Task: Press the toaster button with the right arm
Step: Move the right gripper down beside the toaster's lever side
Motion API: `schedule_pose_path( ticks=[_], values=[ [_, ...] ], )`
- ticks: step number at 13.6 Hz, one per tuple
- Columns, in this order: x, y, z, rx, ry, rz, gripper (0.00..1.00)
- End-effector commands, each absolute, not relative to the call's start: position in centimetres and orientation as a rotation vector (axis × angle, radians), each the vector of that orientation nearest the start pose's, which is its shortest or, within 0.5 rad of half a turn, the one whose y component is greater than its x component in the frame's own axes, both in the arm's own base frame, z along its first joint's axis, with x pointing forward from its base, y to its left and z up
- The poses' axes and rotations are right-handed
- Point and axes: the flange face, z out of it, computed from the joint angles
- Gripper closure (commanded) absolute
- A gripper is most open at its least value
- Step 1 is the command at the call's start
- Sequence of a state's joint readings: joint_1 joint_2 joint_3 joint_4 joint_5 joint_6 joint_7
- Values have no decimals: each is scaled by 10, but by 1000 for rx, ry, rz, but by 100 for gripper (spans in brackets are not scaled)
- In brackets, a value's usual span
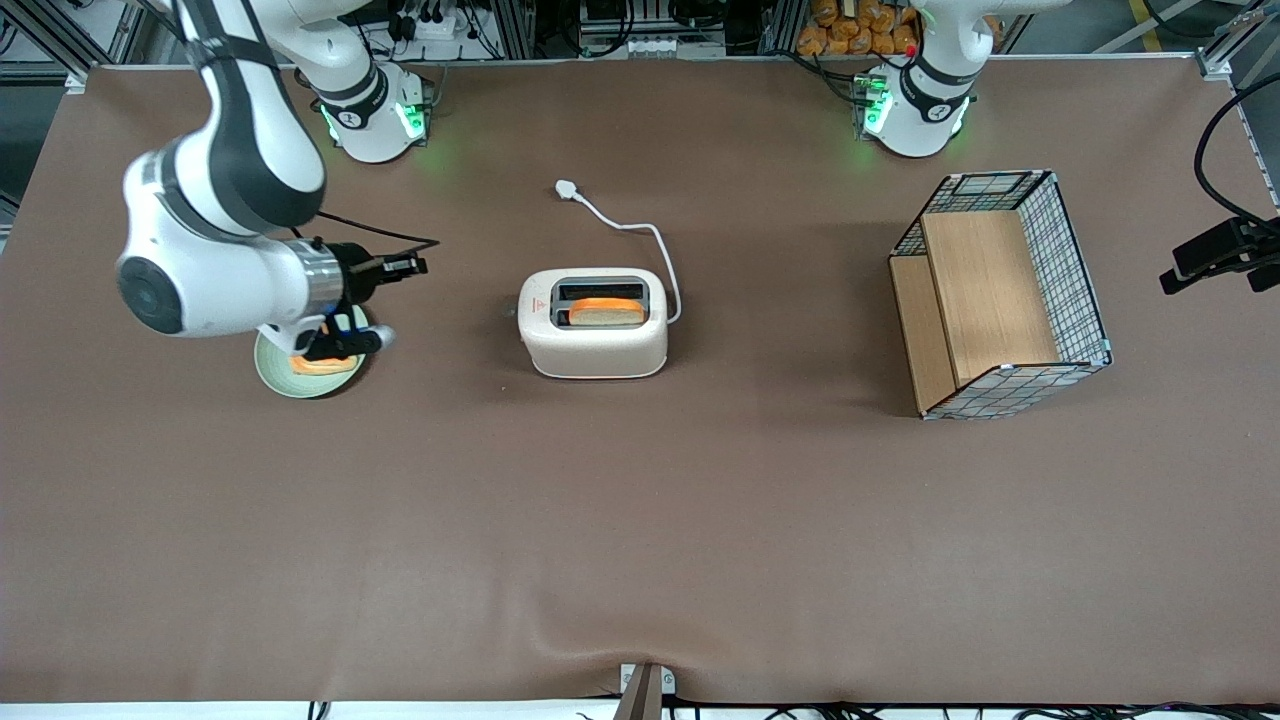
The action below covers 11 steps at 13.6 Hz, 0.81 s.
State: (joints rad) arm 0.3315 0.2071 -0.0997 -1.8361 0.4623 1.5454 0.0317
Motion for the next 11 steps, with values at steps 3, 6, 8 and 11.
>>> schedule_pose_path(
  ticks=[3,6,8,11],
  values=[
    [526,193,378,-2618,-77,765,100],
    [519,216,359,-2615,-68,713,100],
    [522,222,345,-2612,-36,678,100],
    [522,251,323,-2584,-11,644,100]
  ],
)
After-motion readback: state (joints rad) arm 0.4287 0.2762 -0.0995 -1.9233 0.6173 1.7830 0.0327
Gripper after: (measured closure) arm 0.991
